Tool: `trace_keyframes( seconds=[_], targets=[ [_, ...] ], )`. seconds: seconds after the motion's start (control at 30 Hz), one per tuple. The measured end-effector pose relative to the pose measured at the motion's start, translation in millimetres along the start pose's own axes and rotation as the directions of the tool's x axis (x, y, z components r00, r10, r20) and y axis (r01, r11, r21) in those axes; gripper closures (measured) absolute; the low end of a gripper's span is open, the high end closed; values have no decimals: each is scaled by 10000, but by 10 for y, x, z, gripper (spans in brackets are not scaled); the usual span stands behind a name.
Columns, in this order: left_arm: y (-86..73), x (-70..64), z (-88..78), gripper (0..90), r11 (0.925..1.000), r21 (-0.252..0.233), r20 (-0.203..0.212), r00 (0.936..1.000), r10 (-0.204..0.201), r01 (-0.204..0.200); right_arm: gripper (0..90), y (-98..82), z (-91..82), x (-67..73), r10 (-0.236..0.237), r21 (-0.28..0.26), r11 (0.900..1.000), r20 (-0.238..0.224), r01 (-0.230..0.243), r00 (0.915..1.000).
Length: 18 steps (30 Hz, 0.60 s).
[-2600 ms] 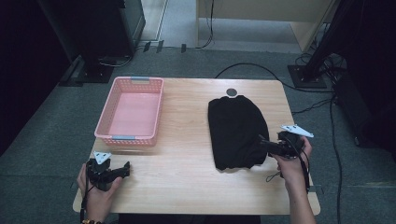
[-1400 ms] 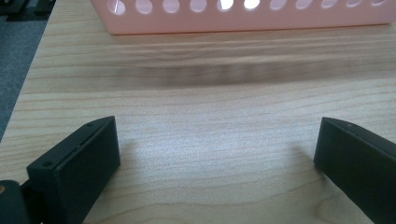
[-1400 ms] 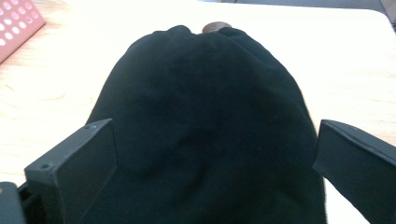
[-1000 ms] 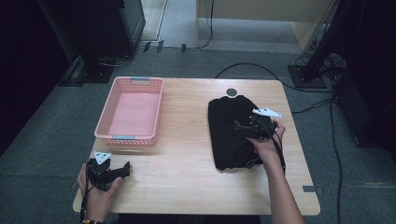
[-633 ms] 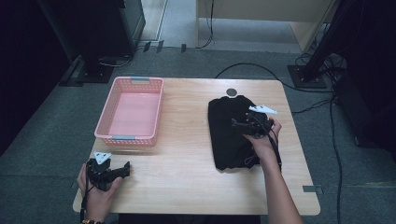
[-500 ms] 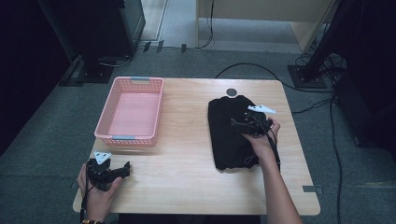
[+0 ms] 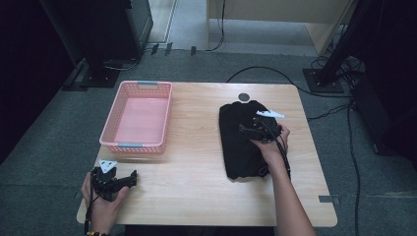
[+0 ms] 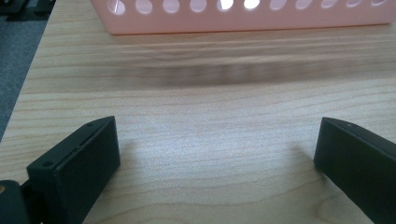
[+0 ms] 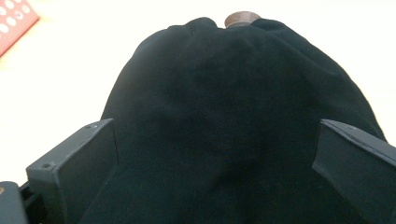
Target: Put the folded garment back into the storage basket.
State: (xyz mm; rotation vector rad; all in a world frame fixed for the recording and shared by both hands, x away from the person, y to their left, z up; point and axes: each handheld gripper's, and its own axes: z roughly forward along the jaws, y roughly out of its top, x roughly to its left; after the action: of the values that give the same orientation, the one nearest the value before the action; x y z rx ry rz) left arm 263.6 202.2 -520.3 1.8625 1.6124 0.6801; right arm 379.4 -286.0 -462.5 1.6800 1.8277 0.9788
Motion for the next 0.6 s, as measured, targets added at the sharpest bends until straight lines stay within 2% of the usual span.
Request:
trace_keyframes(
  seconds=[0.13, 0.23, 0.43, 0.6],
  targets=[
    [0, 0, 0, 1, 10000, -1, 0, 10000, -1, 1, 12, -10, 62, 2, -17, 180, 9998, 56, 16, 10000],
    [0, 0, 0, 1, 10000, 1, 0, 10000, 1, -1, 34, -22, 96, 12, -56, 170, 9998, 305, 51, 9995],
    [0, 0, 0, 1, 10000, -2, 3, 10000, 1, -1, 0, -18, 139, 2, 209, 129, 9997, 67, -210, 9998],
    [0, 0, 0, 1, 10000, -3, 15, 10000, 12, -12, 0, -30, 204, 11, 234, 317, 9992, 340, -245, 9991]
  ],
)
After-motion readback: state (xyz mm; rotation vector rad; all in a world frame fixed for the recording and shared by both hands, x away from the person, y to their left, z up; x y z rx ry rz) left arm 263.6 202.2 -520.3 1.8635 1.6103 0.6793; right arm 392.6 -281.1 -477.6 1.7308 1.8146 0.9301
